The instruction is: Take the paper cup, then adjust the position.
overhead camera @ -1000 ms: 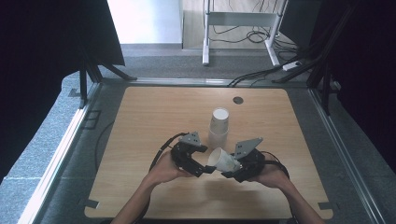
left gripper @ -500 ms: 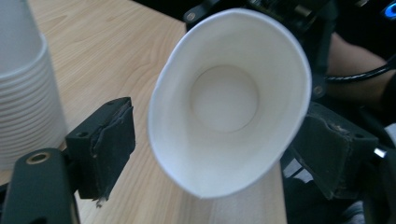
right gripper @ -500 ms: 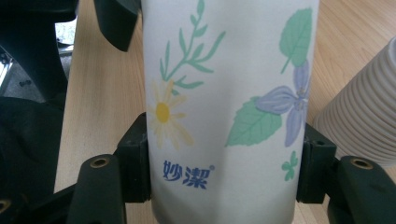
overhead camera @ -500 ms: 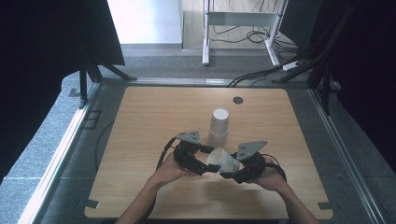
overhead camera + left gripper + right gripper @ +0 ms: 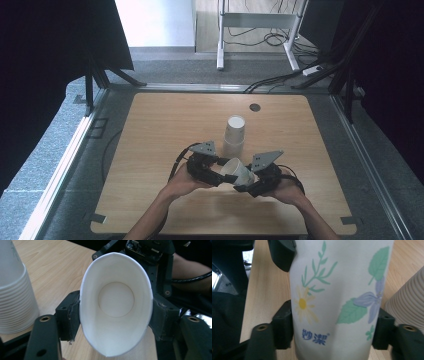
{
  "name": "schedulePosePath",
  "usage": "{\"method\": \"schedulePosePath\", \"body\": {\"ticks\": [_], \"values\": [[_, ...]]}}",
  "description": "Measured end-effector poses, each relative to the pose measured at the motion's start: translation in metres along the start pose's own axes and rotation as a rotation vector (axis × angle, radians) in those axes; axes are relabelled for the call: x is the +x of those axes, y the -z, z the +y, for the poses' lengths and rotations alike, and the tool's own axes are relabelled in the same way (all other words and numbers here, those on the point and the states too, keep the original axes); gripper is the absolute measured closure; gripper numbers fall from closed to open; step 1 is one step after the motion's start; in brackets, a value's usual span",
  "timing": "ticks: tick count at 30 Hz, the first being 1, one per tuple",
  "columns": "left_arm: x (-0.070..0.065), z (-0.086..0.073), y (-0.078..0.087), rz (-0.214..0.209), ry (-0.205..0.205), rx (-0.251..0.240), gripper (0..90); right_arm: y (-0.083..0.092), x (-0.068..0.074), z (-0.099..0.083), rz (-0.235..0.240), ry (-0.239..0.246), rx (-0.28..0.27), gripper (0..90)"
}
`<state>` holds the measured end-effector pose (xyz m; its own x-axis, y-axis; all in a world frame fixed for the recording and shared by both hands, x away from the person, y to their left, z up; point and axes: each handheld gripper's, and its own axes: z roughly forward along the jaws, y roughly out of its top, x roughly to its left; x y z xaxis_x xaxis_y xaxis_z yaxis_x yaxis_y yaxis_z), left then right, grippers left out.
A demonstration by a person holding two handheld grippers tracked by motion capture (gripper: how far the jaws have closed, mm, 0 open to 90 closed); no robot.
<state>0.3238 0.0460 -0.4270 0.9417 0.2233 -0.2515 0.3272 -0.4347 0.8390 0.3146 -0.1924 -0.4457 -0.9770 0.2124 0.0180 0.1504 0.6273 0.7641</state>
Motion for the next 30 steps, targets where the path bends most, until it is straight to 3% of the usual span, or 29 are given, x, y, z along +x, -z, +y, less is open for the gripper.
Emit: {"method": "schedulePosePath", "body": {"ticks": [4,5,11,20,30], "values": [[-0.002,0.003,0.0,0.035,-0.025,0.033,35.1,-0.002,-0.002,-0.002,-0.033,-0.037,0.013,13.5],[-0.002,0.004,0.001,0.062,-0.04,0.057,35.2,-0.001,-0.003,-0.003,-0.045,-0.046,0.013,13.2],[-0.001,0.007,0.005,0.109,-0.06,0.092,35.7,0.005,-0.006,-0.01,-0.081,-0.08,0.008,12.7],[0.002,0.011,0.012,0.177,-0.06,0.136,36.0,0.016,-0.01,-0.018,-0.112,-0.107,-0.005,12.2],[0.005,0.012,0.017,0.224,-0.049,0.171,35.9,0.02,-0.012,-0.023,-0.132,-0.119,0.007,12.5]]}}
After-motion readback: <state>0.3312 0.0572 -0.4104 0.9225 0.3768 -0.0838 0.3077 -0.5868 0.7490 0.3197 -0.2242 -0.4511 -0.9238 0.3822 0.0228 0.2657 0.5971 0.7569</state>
